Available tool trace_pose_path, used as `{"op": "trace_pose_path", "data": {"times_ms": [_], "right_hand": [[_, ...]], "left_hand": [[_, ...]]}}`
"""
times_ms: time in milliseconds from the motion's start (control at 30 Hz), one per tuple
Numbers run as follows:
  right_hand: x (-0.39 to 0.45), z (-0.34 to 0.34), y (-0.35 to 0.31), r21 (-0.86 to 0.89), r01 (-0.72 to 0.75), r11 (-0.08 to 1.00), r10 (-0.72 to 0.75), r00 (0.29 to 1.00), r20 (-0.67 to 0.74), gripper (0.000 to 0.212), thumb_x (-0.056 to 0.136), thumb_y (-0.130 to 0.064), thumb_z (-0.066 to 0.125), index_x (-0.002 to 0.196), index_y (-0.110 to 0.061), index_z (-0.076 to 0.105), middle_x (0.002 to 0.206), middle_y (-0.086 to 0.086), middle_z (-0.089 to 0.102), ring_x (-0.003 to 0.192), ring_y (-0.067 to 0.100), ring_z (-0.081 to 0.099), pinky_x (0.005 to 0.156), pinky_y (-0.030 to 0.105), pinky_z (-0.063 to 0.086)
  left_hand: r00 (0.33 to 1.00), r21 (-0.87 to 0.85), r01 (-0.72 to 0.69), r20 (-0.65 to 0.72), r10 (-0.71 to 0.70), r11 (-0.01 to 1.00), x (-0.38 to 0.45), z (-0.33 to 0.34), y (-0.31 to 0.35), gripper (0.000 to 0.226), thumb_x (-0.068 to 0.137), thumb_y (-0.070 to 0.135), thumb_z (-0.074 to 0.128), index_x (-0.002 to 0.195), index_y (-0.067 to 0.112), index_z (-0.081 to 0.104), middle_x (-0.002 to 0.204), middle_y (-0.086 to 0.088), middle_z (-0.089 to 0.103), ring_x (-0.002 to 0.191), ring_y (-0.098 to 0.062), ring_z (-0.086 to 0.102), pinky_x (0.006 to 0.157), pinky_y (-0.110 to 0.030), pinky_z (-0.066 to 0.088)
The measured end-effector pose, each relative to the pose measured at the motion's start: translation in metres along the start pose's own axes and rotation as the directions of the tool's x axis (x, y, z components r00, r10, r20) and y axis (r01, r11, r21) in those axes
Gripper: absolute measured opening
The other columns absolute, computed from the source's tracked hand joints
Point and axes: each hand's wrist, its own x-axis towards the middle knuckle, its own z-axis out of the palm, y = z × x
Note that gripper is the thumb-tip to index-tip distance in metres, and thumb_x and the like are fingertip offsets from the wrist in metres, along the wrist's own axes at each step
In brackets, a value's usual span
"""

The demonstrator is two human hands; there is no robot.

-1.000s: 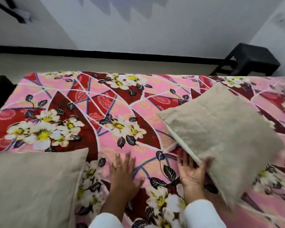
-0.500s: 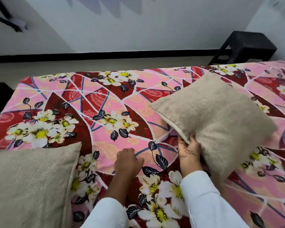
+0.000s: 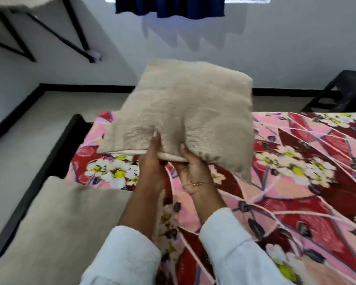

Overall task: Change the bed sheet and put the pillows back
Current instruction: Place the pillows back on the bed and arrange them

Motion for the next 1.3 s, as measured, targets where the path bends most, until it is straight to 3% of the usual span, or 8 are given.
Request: {"op": "trace_pose_path", "data": {"times_ms": [200,433,600,700,867,1100,1233,1300], "right_hand": [[0.066,0.017,0.154,-0.289,-0.319,0.903,0.227,0.923,-0.311,0.013,0.089,-0.014,0.06,0.101,-0.014,0.056,0.095,0.008,0.067,0.083,0.021,0.065,0.063,0.029,0.057],[0.024,-0.01,0.212,-0.898,-0.159,0.409,-0.378,0.867,-0.326,0.023,0.089,-0.006,0.054,0.109,-0.004,0.063,0.101,0.007,0.065,0.092,0.018,0.058,0.077,0.015,0.039],[-0.037,-0.013,0.198,-0.911,-0.375,-0.174,-0.574,0.79,-0.216,0.047,0.079,-0.029,0.064,0.124,-0.015,0.055,0.136,0.012,0.044,0.126,0.032,0.036,0.103,0.041,0.029],[-0.076,-0.028,0.189,-0.829,-0.558,0.014,-0.362,0.771,-0.525,0.094,0.072,-0.059,0.065,0.146,-0.025,0.017,0.151,0.009,0.015,0.136,0.032,0.024,0.107,0.046,0.028],[-0.113,-0.062,0.173,-0.74,-0.46,0.491,0.08,0.869,-0.488,0.129,0.049,-0.064,0.077,0.149,-0.018,0.011,0.151,0.002,0.031,0.135,0.02,0.035,0.112,0.035,0.031],[-0.175,-0.086,0.125,-0.362,-0.297,0.884,0.108,0.882,-0.459,0.049,0.071,-0.018,0.078,0.116,-0.008,0.062,0.105,0.011,0.071,0.097,0.029,0.067,0.09,0.048,0.051],[-0.205,-0.109,0.064,-0.186,-0.051,0.981,-0.051,0.864,-0.501,0.059,0.064,-0.03,0.081,0.116,-0.01,0.064,0.111,0.015,0.068,0.103,0.033,0.064,0.094,0.053,0.047],[-0.209,-0.119,0.028,-0.069,0.039,0.997,-0.07,0.841,-0.537,0.05,0.071,-0.037,0.071,0.113,-0.01,0.064,0.111,0.016,0.067,0.102,0.033,0.064,0.094,0.049,0.048]], "left_hand": [[0.885,0.614,0.088,-0.41,0.222,0.784,0.039,-0.16,0.056,0.04,0.093,0.032,0.055,0.119,0.003,0.056,0.125,-0.017,0.058,0.107,-0.03,0.059,0.065,-0.021,0.054],[0.853,0.912,0.187,-0.335,0.4,0.366,0.031,-0.221,0.044,0.027,0.089,0.021,0.058,0.104,0.0,0.058,0.107,-0.021,0.063,0.102,-0.034,0.057,0.083,-0.034,0.041],[0.993,0.816,-0.052,0.104,0.058,-0.575,0.012,-0.219,0.026,0.066,0.088,0.063,0.034,0.134,0.017,0.045,0.136,-0.009,0.05,0.13,-0.026,0.041,0.115,-0.049,0.001],[0.989,0.739,-0.138,0.138,-0.051,-0.659,0.011,-0.22,0.03,0.053,0.093,0.057,0.031,0.131,0.024,0.048,0.136,0.001,0.049,0.127,-0.022,0.045,0.114,-0.051,0.0],[0.968,0.763,-0.085,0.215,0.127,-0.641,-0.003,-0.195,0.024,0.031,0.097,0.035,0.041,0.116,0.021,0.06,0.12,-0.005,0.063,0.113,-0.024,0.055,0.109,-0.039,0.02],[0.861,0.816,-0.281,0.447,0.242,-0.506,-0.065,-0.098,-0.01,0.022,0.092,0.028,0.052,0.103,0.017,0.068,0.115,-0.002,0.065,0.105,-0.025,0.058,0.108,-0.042,0.016],[0.584,0.608,-0.672,0.786,0.203,-0.422,-0.098,0.007,-0.056,0.012,0.076,0.014,0.064,0.083,0.019,0.073,0.089,0.0,0.071,0.098,-0.025,0.064,0.101,-0.062,0.024],[0.574,0.587,-0.748,0.806,0.143,-0.309,-0.121,0.056,-0.078,0.02,0.085,0.021,0.059,0.101,0.022,0.071,0.11,0.004,0.068,0.123,-0.023,0.05,0.109,-0.059,0.008]]}}
